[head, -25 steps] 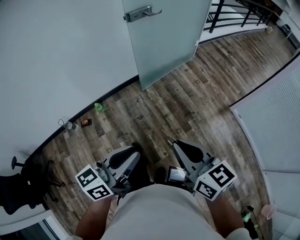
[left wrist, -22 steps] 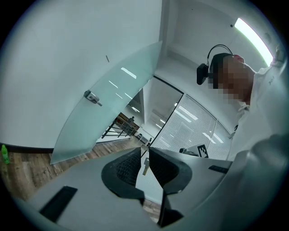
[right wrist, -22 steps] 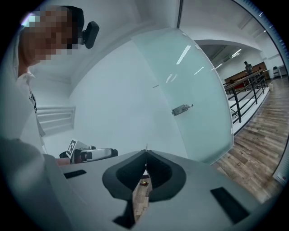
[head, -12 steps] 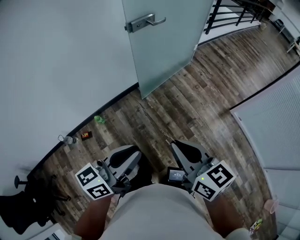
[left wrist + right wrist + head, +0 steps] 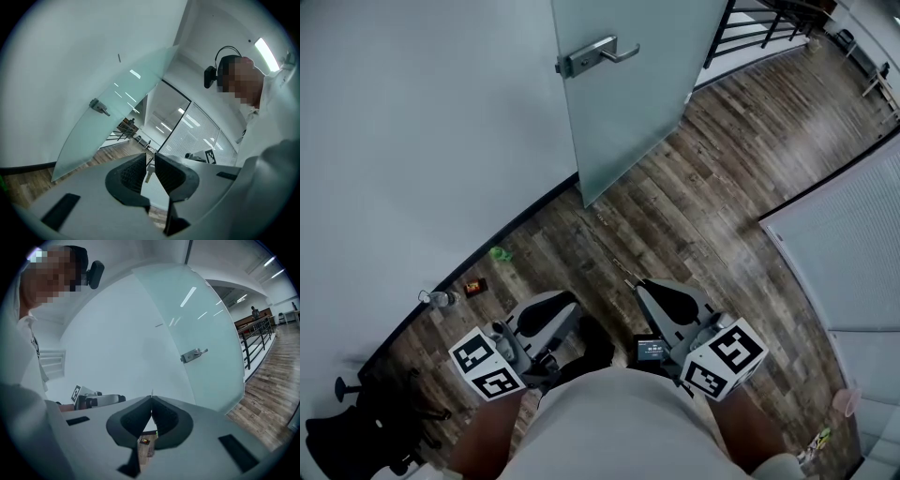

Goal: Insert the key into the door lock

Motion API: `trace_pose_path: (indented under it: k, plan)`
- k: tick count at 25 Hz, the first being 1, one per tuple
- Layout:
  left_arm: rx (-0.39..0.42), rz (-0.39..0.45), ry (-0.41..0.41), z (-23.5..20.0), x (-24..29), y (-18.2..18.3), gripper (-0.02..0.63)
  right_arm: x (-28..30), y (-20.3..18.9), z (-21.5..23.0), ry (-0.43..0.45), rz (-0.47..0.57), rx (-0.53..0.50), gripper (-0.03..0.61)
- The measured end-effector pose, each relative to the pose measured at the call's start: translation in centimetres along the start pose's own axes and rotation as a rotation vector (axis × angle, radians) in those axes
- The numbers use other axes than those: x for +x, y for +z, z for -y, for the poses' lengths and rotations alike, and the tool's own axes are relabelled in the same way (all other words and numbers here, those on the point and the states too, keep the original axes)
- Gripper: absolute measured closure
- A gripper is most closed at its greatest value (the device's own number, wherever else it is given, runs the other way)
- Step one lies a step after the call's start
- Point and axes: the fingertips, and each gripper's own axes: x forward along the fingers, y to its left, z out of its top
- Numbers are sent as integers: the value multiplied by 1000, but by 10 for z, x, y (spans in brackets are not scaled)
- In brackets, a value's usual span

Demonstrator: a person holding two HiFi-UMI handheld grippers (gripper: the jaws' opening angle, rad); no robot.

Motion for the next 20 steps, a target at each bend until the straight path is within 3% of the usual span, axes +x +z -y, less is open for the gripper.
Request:
trace_pose_path:
  k: [11,20]
  plan:
    - [-20,-3,1,-29,-11,16,546,39,2,-9,16,-20,2,563]
    - [-19,4,42,-45,10,24,546,58,11,18,64,-27,15,563]
